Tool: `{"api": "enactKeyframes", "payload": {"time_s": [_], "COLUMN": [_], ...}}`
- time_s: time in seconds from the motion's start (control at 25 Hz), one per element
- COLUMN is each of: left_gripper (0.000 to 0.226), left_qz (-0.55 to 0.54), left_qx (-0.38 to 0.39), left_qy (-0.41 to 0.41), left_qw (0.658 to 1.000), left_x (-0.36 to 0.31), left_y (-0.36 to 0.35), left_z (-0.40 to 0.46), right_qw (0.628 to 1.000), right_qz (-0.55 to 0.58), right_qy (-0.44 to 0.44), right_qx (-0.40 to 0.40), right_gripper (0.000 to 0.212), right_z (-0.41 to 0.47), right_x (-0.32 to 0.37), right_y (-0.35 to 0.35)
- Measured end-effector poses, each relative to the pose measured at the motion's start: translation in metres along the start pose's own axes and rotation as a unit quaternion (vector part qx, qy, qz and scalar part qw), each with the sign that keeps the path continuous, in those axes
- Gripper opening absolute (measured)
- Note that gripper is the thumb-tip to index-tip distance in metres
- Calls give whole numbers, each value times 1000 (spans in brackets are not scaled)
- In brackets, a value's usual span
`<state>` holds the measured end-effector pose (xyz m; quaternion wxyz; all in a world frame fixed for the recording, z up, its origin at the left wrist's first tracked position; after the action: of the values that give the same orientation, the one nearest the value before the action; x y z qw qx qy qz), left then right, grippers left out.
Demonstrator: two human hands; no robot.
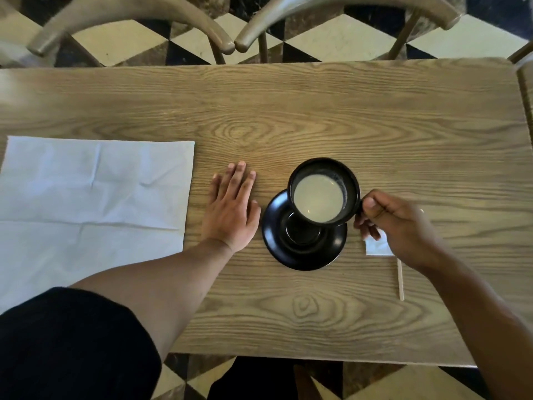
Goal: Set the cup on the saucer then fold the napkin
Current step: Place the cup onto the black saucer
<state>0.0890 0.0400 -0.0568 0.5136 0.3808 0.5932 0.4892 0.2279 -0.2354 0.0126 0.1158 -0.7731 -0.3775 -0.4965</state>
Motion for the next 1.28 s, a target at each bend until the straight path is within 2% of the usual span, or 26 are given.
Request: {"api": "enactKeyframes", "payload": {"time_s": [0.32, 1.28], "left_gripper": [64, 63], "left_qz": [-10, 1], "left_qx": [-4, -18], "left_qy": [4, 5], "left_qw": [1000, 1000], "left_x": [0, 2], "left_y": [3, -3], "left_z": [-1, 0], "right_qw": [998, 990], "right_qz": [-41, -105], "right_qy": [-26, -71], "right_qx": [46, 56], "right_gripper": [32, 34], "right_z": [-17, -11], "right_x": [-16, -10], "right_y": [-20, -22]}}
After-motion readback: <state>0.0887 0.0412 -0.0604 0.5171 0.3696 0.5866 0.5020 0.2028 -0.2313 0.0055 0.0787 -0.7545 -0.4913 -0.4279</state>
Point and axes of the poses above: each hand's wrist, its own z-axis towards the middle knuckle, its own y-axis out of the back of the hand, x = y × z, the point moved 1 cm from there along z, towards the middle knuckle, and after that the axes turned 10 degrees about -y, right-handed, at the moved point
